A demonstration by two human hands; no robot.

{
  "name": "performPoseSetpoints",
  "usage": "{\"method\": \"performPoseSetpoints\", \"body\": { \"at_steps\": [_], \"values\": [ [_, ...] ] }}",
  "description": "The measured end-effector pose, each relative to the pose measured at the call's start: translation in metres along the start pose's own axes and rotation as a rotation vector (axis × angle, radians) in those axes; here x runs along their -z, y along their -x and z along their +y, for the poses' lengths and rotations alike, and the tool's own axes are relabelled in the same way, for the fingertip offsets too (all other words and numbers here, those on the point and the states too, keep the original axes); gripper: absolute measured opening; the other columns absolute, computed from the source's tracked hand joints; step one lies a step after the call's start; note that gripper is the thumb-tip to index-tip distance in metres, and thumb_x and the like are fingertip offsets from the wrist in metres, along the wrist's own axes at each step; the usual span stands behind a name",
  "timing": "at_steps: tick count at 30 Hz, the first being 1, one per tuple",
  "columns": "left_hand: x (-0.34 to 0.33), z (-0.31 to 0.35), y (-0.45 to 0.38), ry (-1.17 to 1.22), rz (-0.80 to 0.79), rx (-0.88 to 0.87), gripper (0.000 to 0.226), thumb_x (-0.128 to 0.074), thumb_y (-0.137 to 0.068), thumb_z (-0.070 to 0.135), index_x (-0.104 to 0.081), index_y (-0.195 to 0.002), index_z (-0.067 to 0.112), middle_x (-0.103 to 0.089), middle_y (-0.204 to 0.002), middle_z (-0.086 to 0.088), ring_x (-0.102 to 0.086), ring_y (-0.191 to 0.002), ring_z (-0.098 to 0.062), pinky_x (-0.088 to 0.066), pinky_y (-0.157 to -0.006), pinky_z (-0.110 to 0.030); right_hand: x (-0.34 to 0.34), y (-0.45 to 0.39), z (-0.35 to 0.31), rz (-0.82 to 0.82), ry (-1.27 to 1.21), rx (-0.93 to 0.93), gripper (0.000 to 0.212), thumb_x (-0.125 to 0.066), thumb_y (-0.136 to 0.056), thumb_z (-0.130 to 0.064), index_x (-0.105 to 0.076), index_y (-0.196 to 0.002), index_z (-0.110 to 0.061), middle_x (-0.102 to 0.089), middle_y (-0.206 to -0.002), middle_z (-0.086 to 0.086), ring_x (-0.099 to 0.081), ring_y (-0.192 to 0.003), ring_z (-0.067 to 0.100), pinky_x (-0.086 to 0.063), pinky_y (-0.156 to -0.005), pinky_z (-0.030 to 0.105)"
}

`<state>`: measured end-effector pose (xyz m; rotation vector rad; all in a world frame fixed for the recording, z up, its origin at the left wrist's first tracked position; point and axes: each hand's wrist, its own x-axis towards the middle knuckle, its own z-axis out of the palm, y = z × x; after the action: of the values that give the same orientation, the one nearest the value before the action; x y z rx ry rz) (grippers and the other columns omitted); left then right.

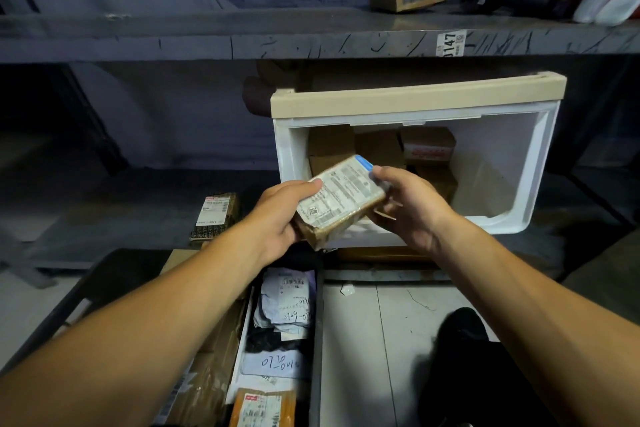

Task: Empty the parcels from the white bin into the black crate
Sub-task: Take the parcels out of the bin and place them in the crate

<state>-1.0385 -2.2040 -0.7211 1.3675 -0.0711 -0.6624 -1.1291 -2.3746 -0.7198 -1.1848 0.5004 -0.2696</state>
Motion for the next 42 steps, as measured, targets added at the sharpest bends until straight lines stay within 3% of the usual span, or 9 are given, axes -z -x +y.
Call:
{"method": "performPoseSetpoints", "body": {
  "at_steps": [3, 8, 12, 15, 20, 24, 30, 38, 42],
  "values": [
    [-0.002, -0.002, -0.002, 0.137, 0.018, 0.005, 0.027, -0.062, -0.097, 0.013, -0.063, -0.123, 0.005, -0.075, -0.109, -0.016, -0.074, -0.099, -0.031, -0.059, -0.085, -0.05, -0.003, 0.002, 0.0, -0.009, -0.023, -0.048, 0.023, -0.069, -0.092, -0.024, -0.068, -0.113, -0.016, -0.077, -0.077, 0.003, -0.072, -0.078, 0.018, -0.058, -0.07, 0.034],
    [-0.009, -0.006, 0.003, 0.162, -0.085, 0.068, 0.019, -0.053, -0.101, 0.013, -0.063, -0.117, 0.008, -0.075, -0.11, -0.016, -0.073, -0.098, -0.032, -0.056, -0.085, -0.053, -0.012, 0.007, 0.005, -0.035, 0.073, -0.08, 0.038, -0.07, -0.091, -0.015, -0.06, -0.127, -0.009, -0.078, -0.101, 0.012, -0.076, -0.094, 0.025, -0.059, -0.083, 0.042],
    [-0.012, -0.009, 0.009, 0.11, -0.139, 0.096, 0.021, -0.055, -0.1, 0.014, -0.063, -0.119, 0.01, -0.076, -0.109, -0.014, -0.072, -0.097, -0.03, -0.056, -0.08, -0.052, -0.01, 0.006, 0.004, -0.006, 0.055, -0.073, 0.03, -0.067, -0.092, -0.006, -0.061, -0.121, -0.013, -0.078, -0.101, 0.012, -0.077, -0.091, 0.028, -0.058, -0.089, 0.054],
    [-0.01, -0.012, 0.013, -0.014, -0.12, 0.095, 0.021, -0.06, -0.097, 0.015, -0.064, -0.117, 0.013, -0.078, -0.101, -0.008, -0.072, -0.098, -0.027, -0.055, -0.085, -0.053, -0.005, 0.005, 0.002, -0.002, 0.082, -0.064, 0.027, -0.064, -0.094, -0.006, -0.063, -0.119, -0.016, -0.079, -0.1, 0.008, -0.077, -0.09, 0.026, -0.06, -0.087, 0.048],
    [0.001, -0.01, 0.012, -0.071, 0.027, 0.036, 0.021, -0.063, -0.096, 0.019, -0.065, -0.116, 0.012, -0.077, -0.101, -0.01, -0.073, -0.087, -0.024, -0.059, -0.062, -0.037, -0.005, 0.009, 0.005, -0.039, 0.118, -0.093, 0.028, -0.065, -0.093, -0.004, -0.064, -0.12, -0.014, -0.077, -0.105, 0.012, -0.076, -0.084, 0.023, -0.061, -0.082, 0.044],
    [0.019, -0.007, 0.013, -0.118, 0.101, -0.002, 0.012, -0.062, -0.097, 0.016, -0.063, -0.109, 0.015, -0.077, -0.103, -0.011, -0.074, -0.096, -0.03, -0.061, -0.079, -0.044, -0.018, 0.009, 0.013, -0.065, 0.127, -0.116, 0.029, -0.065, -0.093, -0.004, -0.065, -0.121, -0.011, -0.077, -0.101, 0.013, -0.075, -0.087, 0.026, -0.062, -0.066, 0.041],
    [0.058, -0.003, 0.021, -0.233, 0.16, -0.023, 0.014, -0.065, -0.095, 0.015, -0.067, -0.109, 0.013, -0.079, -0.095, -0.008, -0.075, -0.086, -0.025, -0.057, -0.061, -0.032, -0.047, 0.012, 0.033, -0.1, 0.142, -0.152, 0.028, -0.064, -0.093, -0.001, -0.063, -0.12, -0.007, -0.078, -0.092, 0.013, -0.076, -0.074, 0.023, -0.061, -0.059, 0.035],
    [0.124, -0.018, 0.026, -0.336, 0.276, 0.048, 0.01, -0.056, -0.101, 0.012, -0.066, -0.104, 0.011, -0.075, -0.09, -0.01, -0.069, -0.086, -0.027, -0.054, -0.093, -0.053, -0.106, 0.003, 0.085, -0.211, 0.179, -0.245, 0.028, -0.052, -0.097, -0.007, -0.063, -0.123, -0.01, -0.079, -0.089, 0.011, -0.077, -0.074, 0.023, -0.06, -0.06, 0.032],
    [0.155, -0.032, 0.022, -0.347, 0.329, 0.092, 0.016, -0.054, -0.102, 0.01, -0.064, -0.091, 0.015, -0.073, -0.085, -0.008, -0.069, -0.08, -0.024, -0.055, -0.09, -0.05, -0.13, -0.009, 0.123, -0.252, 0.212, -0.303, 0.033, -0.05, -0.094, -0.013, -0.068, -0.122, -0.014, -0.079, -0.102, 0.008, -0.075, -0.09, 0.02, -0.06, -0.073, 0.034]
  ]
}}
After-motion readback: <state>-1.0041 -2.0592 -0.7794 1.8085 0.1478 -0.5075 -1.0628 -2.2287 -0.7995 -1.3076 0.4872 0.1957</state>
